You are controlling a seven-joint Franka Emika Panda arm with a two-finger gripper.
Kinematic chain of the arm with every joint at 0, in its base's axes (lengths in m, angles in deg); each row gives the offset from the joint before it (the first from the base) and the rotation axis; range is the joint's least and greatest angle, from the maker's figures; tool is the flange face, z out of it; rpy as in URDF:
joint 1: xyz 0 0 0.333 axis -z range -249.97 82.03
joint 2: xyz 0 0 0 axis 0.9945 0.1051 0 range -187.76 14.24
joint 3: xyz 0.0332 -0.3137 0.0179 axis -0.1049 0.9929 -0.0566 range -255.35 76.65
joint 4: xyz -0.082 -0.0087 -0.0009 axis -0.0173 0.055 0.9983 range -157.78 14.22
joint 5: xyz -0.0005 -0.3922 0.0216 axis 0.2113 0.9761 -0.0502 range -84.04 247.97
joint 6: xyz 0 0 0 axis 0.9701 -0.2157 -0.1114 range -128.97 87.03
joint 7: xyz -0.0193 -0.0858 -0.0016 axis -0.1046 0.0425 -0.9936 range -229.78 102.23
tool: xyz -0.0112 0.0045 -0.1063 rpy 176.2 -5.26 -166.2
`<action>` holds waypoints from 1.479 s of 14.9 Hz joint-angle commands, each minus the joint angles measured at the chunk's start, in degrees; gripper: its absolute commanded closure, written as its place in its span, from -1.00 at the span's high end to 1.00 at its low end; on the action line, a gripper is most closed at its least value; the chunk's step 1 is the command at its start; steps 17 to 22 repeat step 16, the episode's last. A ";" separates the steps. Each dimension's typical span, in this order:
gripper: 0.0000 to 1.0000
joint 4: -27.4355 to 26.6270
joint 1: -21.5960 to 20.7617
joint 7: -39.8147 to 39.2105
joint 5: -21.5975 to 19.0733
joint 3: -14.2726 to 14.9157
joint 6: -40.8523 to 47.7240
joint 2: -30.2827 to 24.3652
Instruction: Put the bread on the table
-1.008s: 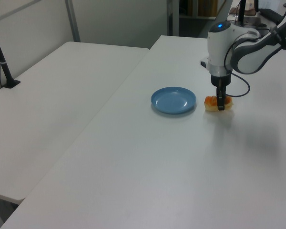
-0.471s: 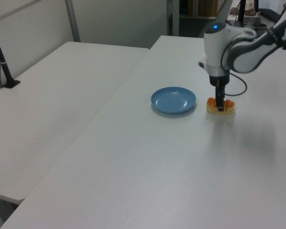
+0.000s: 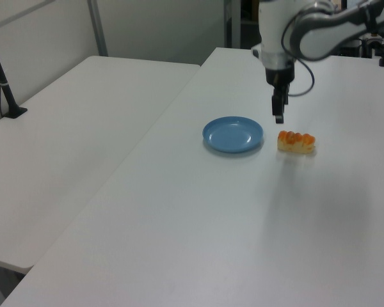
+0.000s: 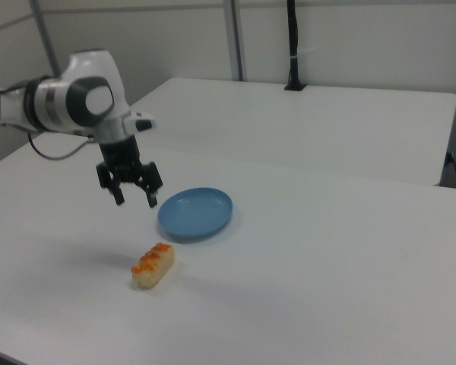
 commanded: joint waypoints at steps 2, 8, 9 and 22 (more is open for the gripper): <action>1.00 12.43 -0.32 4.29 -4.40 0.41 10.20 -0.30; 1.00 16.59 0.65 6.06 -4.84 1.21 16.54 -5.22; 1.00 16.59 1.09 5.88 -4.84 1.21 17.68 -6.01; 1.00 16.59 2.50 5.00 -4.84 1.21 18.92 -7.34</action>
